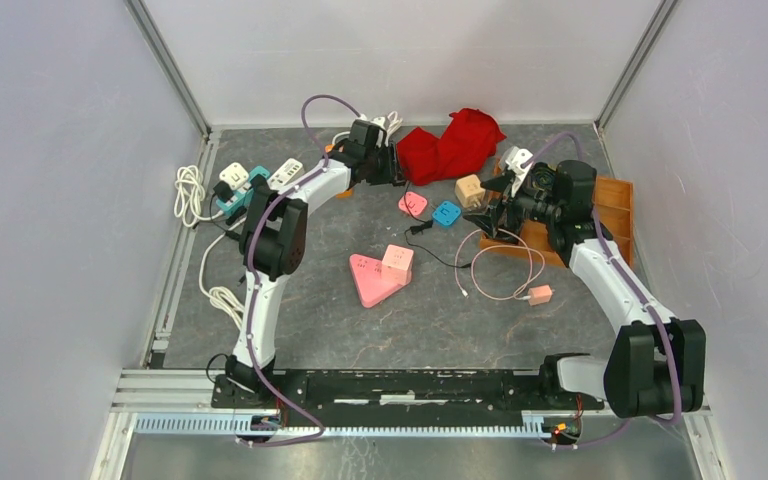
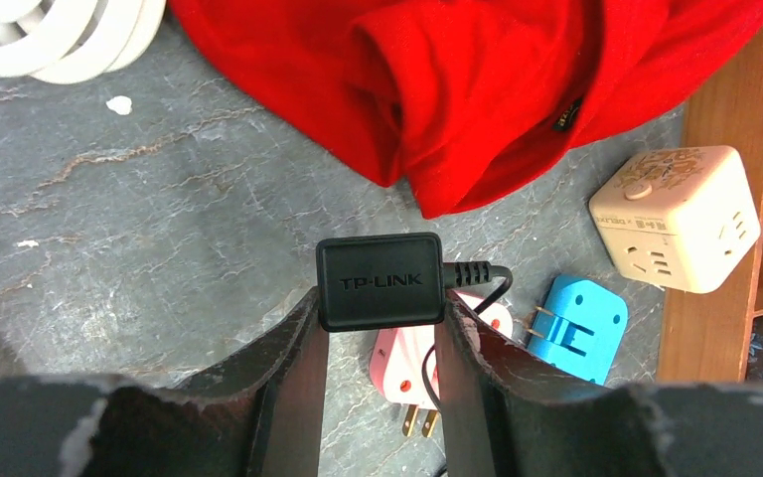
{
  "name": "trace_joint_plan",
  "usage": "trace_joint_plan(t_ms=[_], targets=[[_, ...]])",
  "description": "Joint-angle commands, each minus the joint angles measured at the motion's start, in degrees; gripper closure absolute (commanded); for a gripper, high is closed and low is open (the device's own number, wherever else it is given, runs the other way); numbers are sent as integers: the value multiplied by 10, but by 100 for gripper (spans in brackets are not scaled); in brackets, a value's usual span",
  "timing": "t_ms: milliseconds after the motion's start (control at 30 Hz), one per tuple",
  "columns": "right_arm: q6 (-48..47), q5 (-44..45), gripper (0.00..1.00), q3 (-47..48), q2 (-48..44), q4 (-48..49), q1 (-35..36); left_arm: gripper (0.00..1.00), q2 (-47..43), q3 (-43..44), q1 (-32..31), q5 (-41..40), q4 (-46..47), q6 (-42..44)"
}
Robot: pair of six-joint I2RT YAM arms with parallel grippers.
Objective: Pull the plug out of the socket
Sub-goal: Place the plug at the center of the board.
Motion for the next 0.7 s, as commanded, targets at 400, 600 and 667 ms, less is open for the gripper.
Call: trace_joint_plan(t_ms=[400,600,667], targets=[[5,-14,11,-1,16,13,-3,2,-116,-76,1,-79,-45,87],[-7,-31,11,-8,9,18,-1,0,-333,-303,-10,-106,95,88],[-11,-46,11,-16,4,28,0,0,-412,-388,-11,-108,148,83]])
